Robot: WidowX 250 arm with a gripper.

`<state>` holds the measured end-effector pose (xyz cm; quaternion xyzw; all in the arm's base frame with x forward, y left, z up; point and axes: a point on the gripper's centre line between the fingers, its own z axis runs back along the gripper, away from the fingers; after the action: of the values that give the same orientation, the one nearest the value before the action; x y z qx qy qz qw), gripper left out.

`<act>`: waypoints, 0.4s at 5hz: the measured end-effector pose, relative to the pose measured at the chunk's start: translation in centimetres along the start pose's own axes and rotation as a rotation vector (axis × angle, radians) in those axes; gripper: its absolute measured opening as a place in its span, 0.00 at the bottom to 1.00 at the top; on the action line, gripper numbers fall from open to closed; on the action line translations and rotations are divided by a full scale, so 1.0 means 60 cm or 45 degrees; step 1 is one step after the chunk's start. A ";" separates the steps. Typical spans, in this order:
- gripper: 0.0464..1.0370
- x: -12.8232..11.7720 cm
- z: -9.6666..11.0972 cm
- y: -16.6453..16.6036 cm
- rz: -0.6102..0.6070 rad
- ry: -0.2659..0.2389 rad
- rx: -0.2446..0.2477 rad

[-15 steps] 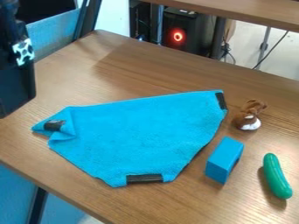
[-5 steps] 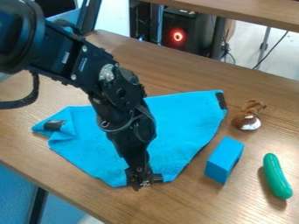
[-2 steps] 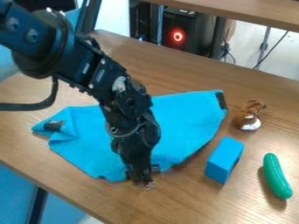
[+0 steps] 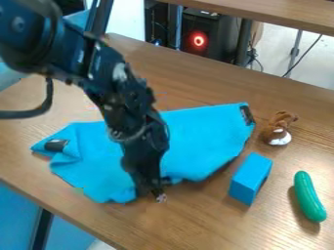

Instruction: Unfold the cloth from bottom right to top left

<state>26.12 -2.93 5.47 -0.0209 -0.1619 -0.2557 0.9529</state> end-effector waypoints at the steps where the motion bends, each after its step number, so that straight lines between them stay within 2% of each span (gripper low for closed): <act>1: 0.02 0.019 0.029 0.031 0.061 -0.008 -0.019; 2: 0.01 0.040 0.053 0.059 0.089 -0.002 -0.012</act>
<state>28.89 -0.63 9.42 -0.0311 -0.1605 -0.2230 0.9610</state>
